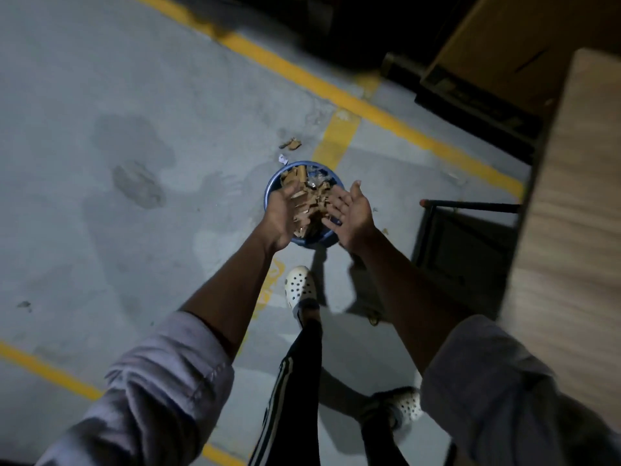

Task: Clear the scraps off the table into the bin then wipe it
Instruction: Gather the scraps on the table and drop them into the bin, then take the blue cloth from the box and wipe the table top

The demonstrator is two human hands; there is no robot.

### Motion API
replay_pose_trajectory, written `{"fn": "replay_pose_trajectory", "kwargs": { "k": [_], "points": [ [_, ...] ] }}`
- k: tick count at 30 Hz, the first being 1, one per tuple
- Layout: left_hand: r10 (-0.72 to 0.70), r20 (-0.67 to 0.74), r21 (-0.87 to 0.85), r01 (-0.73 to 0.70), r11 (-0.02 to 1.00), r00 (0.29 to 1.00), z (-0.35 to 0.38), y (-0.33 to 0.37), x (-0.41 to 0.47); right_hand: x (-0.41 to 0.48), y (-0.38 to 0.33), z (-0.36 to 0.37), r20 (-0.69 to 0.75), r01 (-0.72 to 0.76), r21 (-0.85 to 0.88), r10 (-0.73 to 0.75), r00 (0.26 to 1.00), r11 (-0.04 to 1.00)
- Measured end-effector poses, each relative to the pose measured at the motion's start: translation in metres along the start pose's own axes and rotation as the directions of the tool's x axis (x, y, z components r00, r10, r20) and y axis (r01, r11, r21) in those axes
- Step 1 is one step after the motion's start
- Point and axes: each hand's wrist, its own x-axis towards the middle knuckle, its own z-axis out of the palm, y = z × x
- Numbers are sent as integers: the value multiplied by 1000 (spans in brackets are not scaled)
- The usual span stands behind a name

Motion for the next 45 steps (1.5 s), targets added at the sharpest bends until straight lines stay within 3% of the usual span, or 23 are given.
{"fn": "replay_pose_trajectory", "kwargs": {
  "k": [4, 8, 16, 23, 30, 45],
  "points": [
    [202, 78, 81, -208, 975, 976, 39, 32, -97, -112, -47, 3, 121, 116, 10, -116, 986, 993],
    [378, 190, 181, -410, 894, 906, 93, 30, -205, -232, -73, -26, 182, 293, -15, -286, 941, 956],
    [531, 369, 218, -627, 748, 763, 241, -82, -387, -435, -49, -191, 137, 507, 91, -515, 846, 857],
    [385, 608, 358, -672, 648, 694, 388, -229, -453, -547, 14, -383, -156, 611, 189, -591, 791, 768],
    [186, 707, 464, -646, 606, 683, 484, -336, -465, -608, 67, -525, -417, 674, 259, -549, 725, 692],
    [-17, 774, 546, -654, 524, 633, 681, -433, -442, -640, 46, -701, -638, 763, 335, -463, 616, 553]
  ]
}}
